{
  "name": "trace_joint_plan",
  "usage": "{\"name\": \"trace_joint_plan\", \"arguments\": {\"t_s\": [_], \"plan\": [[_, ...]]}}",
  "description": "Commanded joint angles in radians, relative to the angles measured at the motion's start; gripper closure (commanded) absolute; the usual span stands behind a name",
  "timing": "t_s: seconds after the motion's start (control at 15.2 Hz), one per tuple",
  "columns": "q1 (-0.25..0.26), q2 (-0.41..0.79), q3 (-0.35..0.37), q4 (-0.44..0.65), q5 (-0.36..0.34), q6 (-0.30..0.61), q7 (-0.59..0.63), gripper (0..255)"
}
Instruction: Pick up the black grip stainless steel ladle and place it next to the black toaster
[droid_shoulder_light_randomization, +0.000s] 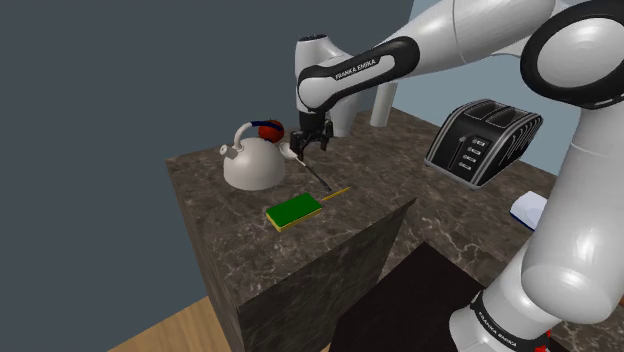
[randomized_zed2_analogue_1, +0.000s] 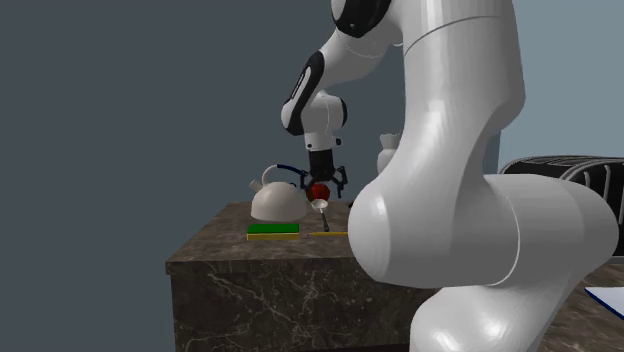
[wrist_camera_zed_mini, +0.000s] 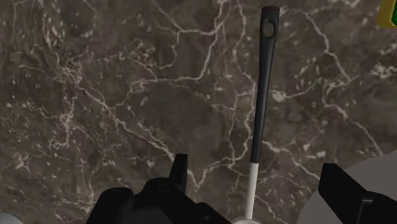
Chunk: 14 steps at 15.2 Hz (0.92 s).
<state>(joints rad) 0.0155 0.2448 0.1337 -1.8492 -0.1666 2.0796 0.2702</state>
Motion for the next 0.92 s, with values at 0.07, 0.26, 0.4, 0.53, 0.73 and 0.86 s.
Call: {"name": "trace_joint_plan", "arguments": {"t_s": [0.07, 0.26, 0.4, 0.53, 0.73, 0.86], "plan": [[0.014, 0.103, 0.000, 0.105, -0.016, 0.006, 0.015, 0], [0.013, 0.119, -0.003, 0.088, -0.021, 0.040, 0.018, 0], [0.012, 0.131, -0.005, 0.077, -0.025, 0.062, 0.021, 0], [0.011, 0.143, -0.007, 0.067, -0.028, 0.084, 0.023, 0], [0.011, 0.147, -0.008, 0.065, -0.029, 0.090, 0.024, 0], [0.011, 0.147, -0.008, 0.065, -0.029, 0.090, 0.024, 0]]}}
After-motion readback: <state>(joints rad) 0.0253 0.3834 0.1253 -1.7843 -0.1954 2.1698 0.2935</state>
